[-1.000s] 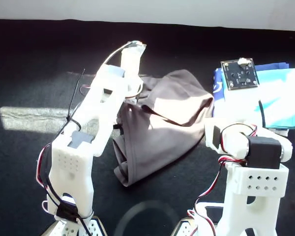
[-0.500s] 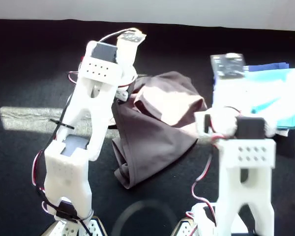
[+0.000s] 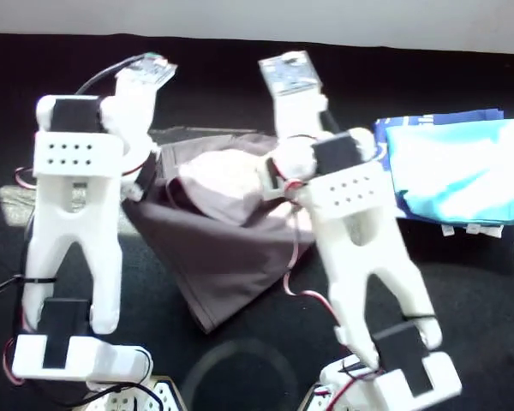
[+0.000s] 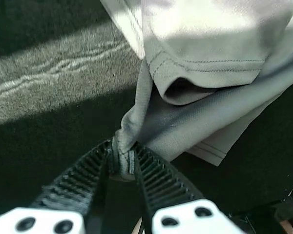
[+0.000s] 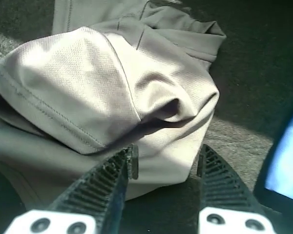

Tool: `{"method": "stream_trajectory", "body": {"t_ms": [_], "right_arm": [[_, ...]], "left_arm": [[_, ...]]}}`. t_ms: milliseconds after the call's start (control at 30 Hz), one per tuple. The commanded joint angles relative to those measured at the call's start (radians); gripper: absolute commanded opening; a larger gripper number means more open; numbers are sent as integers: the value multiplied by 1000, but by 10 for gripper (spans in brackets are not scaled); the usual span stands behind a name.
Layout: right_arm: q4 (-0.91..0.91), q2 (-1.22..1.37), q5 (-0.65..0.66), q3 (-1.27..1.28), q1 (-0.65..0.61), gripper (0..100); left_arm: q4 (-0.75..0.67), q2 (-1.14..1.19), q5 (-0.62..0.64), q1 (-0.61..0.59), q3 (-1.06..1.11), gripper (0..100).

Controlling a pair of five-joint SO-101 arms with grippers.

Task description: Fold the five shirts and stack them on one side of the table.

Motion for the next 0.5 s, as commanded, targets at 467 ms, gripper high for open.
{"method": "stream_trajectory", "body": {"t_ms": [467], "right_arm": [[-62, 542, -37, -337, -285, 202]], "left_arm": [[9, -54, -29, -228, 147, 9]]}}
